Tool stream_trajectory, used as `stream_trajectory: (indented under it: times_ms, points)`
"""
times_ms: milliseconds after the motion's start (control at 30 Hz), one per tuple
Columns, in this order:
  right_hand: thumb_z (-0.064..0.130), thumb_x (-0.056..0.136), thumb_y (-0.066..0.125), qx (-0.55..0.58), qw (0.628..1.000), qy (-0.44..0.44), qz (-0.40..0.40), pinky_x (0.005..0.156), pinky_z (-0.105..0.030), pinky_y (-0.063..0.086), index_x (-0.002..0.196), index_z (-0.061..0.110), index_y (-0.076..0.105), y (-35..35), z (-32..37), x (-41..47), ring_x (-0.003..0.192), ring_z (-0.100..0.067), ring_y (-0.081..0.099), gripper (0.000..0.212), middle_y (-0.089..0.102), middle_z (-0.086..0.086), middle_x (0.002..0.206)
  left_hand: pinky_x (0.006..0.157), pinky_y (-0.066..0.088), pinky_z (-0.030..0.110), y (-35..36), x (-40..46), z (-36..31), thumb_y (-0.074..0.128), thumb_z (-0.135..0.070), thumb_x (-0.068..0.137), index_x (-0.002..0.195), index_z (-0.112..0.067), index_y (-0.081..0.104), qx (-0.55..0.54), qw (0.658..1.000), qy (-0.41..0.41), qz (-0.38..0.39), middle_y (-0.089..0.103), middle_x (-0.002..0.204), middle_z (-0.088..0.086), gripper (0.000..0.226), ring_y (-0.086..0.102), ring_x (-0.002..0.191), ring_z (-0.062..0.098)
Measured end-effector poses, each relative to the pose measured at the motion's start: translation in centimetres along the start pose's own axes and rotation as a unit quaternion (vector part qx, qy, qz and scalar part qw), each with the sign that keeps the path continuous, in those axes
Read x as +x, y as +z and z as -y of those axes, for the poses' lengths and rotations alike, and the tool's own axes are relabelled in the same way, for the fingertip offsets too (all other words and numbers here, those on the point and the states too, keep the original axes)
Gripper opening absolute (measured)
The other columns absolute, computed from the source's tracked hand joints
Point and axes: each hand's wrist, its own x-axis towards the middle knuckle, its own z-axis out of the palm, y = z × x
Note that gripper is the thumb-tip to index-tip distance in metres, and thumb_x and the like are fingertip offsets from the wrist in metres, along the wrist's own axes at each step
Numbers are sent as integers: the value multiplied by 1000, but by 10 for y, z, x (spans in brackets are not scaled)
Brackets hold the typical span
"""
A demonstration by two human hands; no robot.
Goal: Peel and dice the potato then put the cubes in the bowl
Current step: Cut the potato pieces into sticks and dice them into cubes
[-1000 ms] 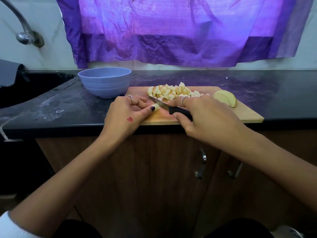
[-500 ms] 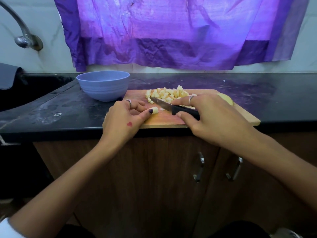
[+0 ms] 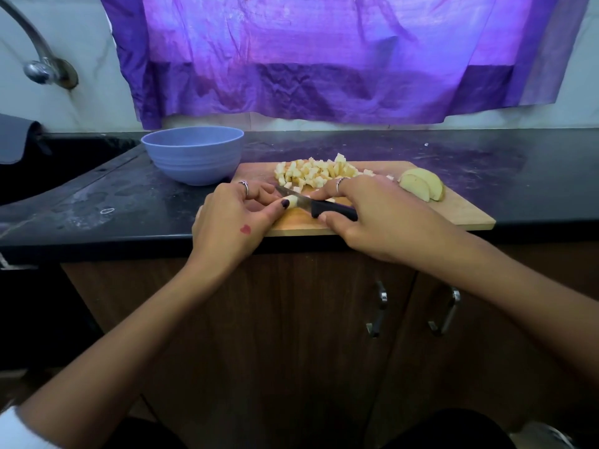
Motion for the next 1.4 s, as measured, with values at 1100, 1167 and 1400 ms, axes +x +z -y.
stream_trajectory:
  times_ms: [1100, 1167, 1400]
  points:
    - [36, 96, 49, -82, 996, -29, -33, 65, -27, 40, 132, 33, 50, -5, 18, -14, 94, -20, 60, 36, 63, 0, 104, 88, 47, 46, 6, -3, -5, 66, -44, 85, 79, -31, 70, 93, 994, -19, -55, 70, 88, -12, 16, 60, 87, 11]
    - [37, 97, 47, -110, 992, -32, -44, 66, -28, 41, 135, 36, 47, -8, 17, -20, 100, -21, 60, 38, 64, -1, 110, 89, 47, 47, 4, -4, -6, 66, -45, 85, 74, -34, 67, 83, 995, -21, -42, 69, 86, -13, 15, 60, 88, 12]
    - [39, 97, 45, -58, 994, -22, -89, 73, -30, 41, 137, 36, 46, -5, 14, -24, 112, -23, 55, 40, 64, 0, 116, 95, 45, 51, 1, -6, -2, 68, -35, 86, 95, -20, 75, 45, 998, -5, -37, 65, 99, -14, 18, 58, 104, 14]
